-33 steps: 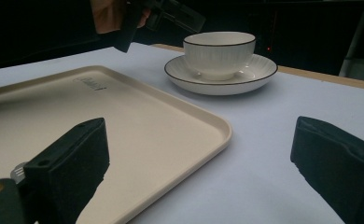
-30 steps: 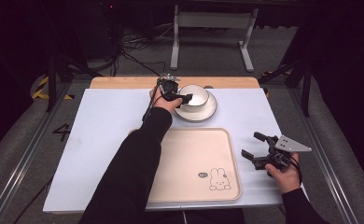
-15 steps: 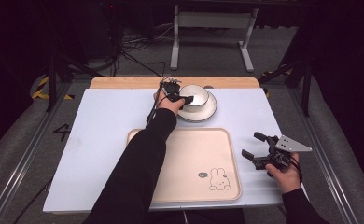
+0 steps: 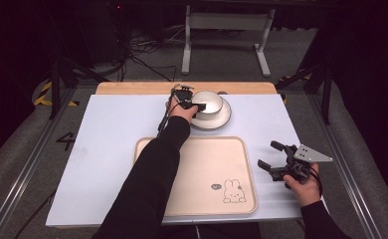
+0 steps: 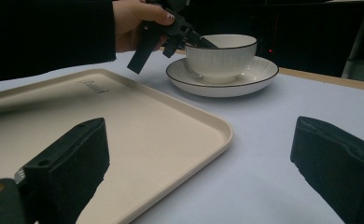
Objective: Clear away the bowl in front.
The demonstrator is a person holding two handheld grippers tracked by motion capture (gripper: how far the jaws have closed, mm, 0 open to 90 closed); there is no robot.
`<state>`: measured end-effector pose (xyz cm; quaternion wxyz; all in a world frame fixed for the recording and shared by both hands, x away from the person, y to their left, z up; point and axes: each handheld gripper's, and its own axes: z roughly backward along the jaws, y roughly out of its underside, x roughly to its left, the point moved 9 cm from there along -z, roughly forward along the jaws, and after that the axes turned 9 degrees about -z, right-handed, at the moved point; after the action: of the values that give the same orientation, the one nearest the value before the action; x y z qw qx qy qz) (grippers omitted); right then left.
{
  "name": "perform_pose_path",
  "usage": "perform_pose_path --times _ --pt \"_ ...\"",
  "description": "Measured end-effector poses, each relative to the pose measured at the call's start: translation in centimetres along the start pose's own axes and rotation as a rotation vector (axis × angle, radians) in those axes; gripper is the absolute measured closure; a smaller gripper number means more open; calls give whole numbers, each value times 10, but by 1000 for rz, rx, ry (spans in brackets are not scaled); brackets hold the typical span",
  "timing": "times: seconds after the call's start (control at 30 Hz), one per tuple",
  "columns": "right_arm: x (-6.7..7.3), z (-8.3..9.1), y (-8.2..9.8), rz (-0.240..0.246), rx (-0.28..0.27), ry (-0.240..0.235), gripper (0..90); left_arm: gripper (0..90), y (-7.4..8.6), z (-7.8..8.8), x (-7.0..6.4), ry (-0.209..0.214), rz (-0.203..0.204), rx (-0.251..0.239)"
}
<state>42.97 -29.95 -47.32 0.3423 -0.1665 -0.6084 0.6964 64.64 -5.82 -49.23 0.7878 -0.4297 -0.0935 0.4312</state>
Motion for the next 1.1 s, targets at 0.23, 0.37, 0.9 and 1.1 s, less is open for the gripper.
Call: perform_pose_path --times 0.23,0.37,0.9,1.1 --pt "0 0 0 1 -2 -2 50 520 0 -3 -6 -18 20 6" --pt "0 0 0 1 -2 -1 50 603 -2 -3 -4 -24 50 -1" --pt "0 0 0 0 -5 -2 51 798 -11 7 -10 -62 -15 -25" --pt "0 0 0 2 -4 -2 52 800 -15 16 -9 -75 -44 -45"
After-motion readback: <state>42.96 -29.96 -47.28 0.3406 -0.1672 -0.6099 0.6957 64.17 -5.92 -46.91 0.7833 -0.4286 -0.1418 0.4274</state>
